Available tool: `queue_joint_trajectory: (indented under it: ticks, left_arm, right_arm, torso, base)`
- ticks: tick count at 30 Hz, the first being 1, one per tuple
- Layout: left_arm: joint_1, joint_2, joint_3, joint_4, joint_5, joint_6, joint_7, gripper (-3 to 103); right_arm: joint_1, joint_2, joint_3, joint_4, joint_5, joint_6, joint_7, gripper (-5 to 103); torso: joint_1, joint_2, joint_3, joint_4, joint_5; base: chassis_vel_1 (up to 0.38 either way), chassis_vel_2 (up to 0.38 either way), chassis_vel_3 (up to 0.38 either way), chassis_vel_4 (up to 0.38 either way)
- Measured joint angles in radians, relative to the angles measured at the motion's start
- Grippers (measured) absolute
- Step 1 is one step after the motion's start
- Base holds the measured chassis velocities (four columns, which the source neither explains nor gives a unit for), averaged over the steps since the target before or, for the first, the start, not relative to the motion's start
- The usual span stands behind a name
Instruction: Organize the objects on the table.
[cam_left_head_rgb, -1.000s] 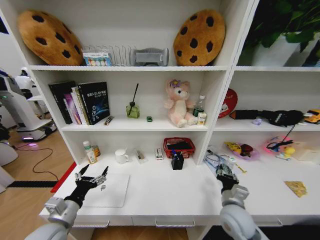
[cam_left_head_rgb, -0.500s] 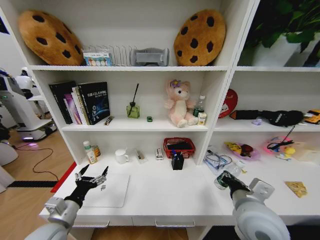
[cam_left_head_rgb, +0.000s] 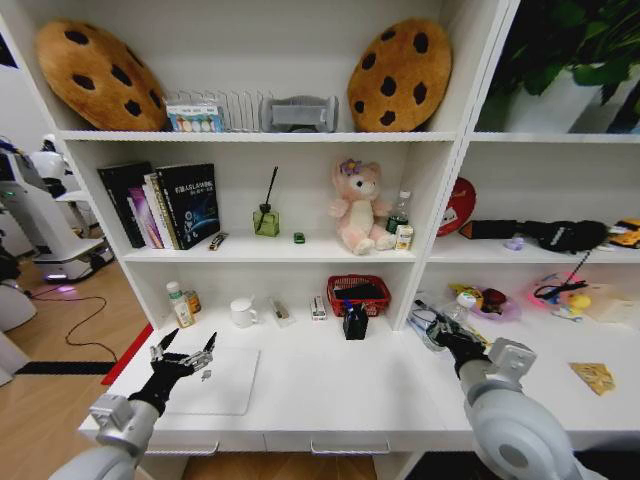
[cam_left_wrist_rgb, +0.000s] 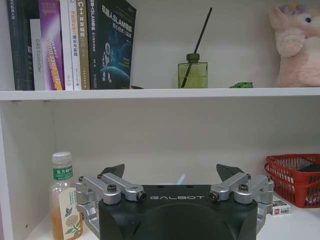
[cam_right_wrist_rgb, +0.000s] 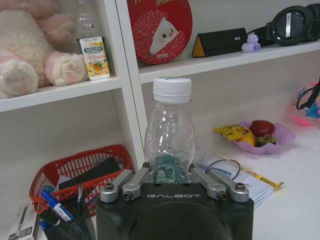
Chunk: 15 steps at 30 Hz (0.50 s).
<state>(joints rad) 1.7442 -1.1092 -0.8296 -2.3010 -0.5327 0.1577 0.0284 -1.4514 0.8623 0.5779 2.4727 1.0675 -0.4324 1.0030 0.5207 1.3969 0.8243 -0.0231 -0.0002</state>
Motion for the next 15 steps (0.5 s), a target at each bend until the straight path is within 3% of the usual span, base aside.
queue_joint_trajectory:
  ticks: [7,15]
  left_arm:
    - [0.0,0.0,0.0,0.0,0.0,0.0,0.0,100]
    - [0.0,0.0,0.0,0.0,0.0,0.0,0.0,100]
  right_arm:
    - [-0.005,0.009,0.004,-0.023,0.01,0.003,0.001,23]
    - [-0.014,0.014,0.008,-0.023,0.01,0.016,0.002,23]
  torso:
    - [0.0,0.0,0.0,0.0001,-0.0001]
    - [0.0,0.0,0.0,0.0,0.0008]
  base:
    - [-0.067,-0.068,0.084,0.082]
    - [-0.203,-0.188,0.194,0.211]
